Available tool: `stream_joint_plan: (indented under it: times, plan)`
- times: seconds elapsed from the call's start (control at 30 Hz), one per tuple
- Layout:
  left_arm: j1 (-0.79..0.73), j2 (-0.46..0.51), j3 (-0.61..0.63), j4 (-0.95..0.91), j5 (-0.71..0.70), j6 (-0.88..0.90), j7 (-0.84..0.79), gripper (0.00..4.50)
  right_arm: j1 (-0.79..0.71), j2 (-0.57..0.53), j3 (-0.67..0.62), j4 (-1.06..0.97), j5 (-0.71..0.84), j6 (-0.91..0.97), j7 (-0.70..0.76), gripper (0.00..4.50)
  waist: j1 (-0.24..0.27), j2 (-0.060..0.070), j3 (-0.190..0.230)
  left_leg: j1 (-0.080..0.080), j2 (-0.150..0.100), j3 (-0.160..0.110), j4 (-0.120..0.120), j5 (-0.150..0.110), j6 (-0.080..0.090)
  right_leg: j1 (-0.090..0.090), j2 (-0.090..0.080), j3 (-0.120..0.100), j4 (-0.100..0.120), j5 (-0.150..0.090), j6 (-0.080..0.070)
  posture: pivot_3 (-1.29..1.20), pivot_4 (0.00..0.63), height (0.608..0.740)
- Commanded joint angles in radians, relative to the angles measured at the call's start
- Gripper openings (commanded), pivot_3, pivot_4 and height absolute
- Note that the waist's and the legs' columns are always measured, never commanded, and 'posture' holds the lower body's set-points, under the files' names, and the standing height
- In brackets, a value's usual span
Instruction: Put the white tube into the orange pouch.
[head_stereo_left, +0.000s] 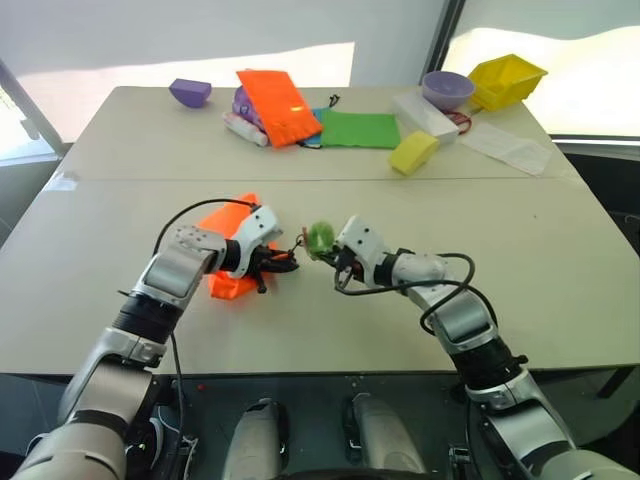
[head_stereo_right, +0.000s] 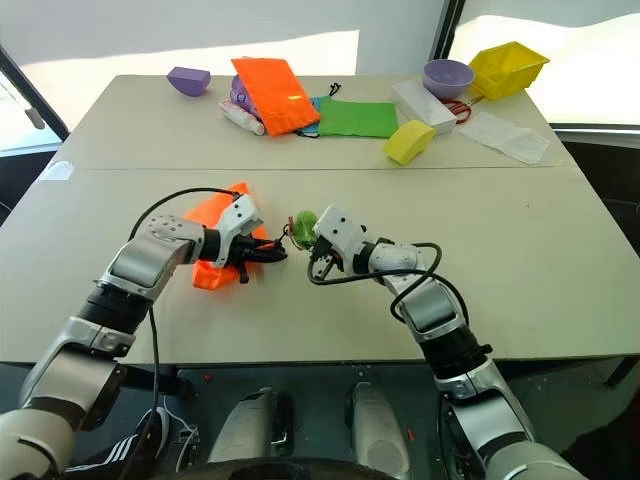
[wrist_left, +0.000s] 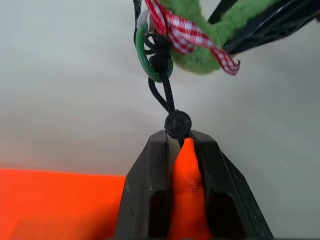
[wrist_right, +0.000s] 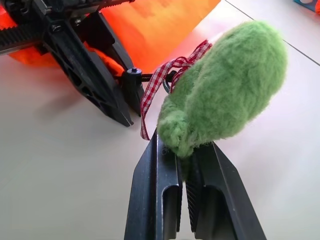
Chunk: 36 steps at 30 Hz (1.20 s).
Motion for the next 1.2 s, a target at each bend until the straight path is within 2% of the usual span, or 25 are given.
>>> stream_joint_plan:
  times: [0.03,0.23,0.57,0.87,1.2]
  plan:
    - [-0.006,0.007,0.052,0.022,-0.039,0.001,-0.026,0.67,-0.029,0.006,-0.013,-0.033,0.003,0.005,-0.005,0.0,-0.001,0.0,0.0,0.0,0.0,0.0,0.0,0.0,0.0,0.0,0.0,0.0,0.0,0.0,0.0,0.0,0.15,0.74]
    - [-0.028,0.014,0.047,0.099,-0.008,-0.053,-0.035,0.67,-0.043,0.006,-0.009,-0.034,-0.001,0.009,-0.004,0.0,0.0,0.0,0.0,0.0,0.0,0.0,0.0,0.0,0.0,0.0,0.0,0.0,0.0,0.0,0.0,0.0,0.15,0.74]
    - [-0.032,0.016,0.059,0.113,0.0,-0.084,-0.029,0.67,-0.045,0.005,-0.011,-0.032,-0.006,0.003,-0.01,0.0,-0.001,0.0,0.0,0.0,0.0,0.0,0.0,0.0,0.0,0.0,0.0,0.0,0.0,0.0,0.0,0.0,0.15,0.74]
    - [-0.035,-0.026,0.111,0.102,-0.07,-0.052,-0.046,0.67,-0.045,0.006,-0.005,-0.03,-0.012,-0.003,-0.009,0.0,0.0,0.0,0.0,0.0,0.0,0.0,0.0,0.0,0.0,0.0,0.0,0.0,0.0,0.0,0.0,0.0,0.15,0.74]
    - [-0.038,-0.025,0.108,0.113,-0.045,-0.121,-0.038,0.67,-0.042,0.008,-0.004,-0.03,-0.019,-0.005,-0.01,0.0,-0.001,0.0,0.0,0.0,0.0,0.0,0.0,0.0,0.0,0.0,0.0,0.0,0.0,0.0,0.0,0.0,0.15,0.74]
